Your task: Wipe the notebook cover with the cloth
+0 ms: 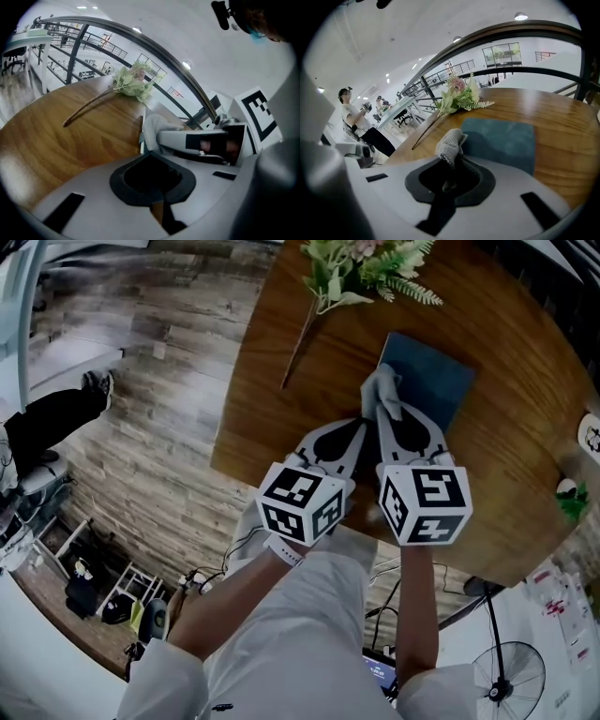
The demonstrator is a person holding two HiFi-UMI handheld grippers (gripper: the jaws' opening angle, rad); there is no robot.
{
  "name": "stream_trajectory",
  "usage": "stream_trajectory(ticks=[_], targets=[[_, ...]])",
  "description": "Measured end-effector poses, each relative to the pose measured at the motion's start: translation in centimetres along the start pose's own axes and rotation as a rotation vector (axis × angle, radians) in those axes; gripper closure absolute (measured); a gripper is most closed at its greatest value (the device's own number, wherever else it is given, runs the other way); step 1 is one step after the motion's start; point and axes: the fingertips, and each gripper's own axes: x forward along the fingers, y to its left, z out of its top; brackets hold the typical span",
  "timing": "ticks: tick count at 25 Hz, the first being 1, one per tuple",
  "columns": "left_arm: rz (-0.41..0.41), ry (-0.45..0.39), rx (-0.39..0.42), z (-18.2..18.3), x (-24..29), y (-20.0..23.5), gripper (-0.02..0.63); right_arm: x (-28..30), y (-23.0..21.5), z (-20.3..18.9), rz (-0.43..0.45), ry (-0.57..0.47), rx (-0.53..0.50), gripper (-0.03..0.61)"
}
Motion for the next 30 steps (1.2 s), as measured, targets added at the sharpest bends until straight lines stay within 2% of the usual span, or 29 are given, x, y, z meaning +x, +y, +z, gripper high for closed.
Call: stream_trajectory(ticks=[8, 30], targets=[[0.0, -0.001, 0.014, 0.0, 0.0, 0.0, 0.595, -1.0, -1.9, -0.7, -0.035, 0.015, 0.036, 0.54], [0.022, 0.003, 0.051, 0.0, 0.0, 0.0, 0.595, -6.2, -9.9, -3.5, -0.234, 0.005, 0.151, 0.537]])
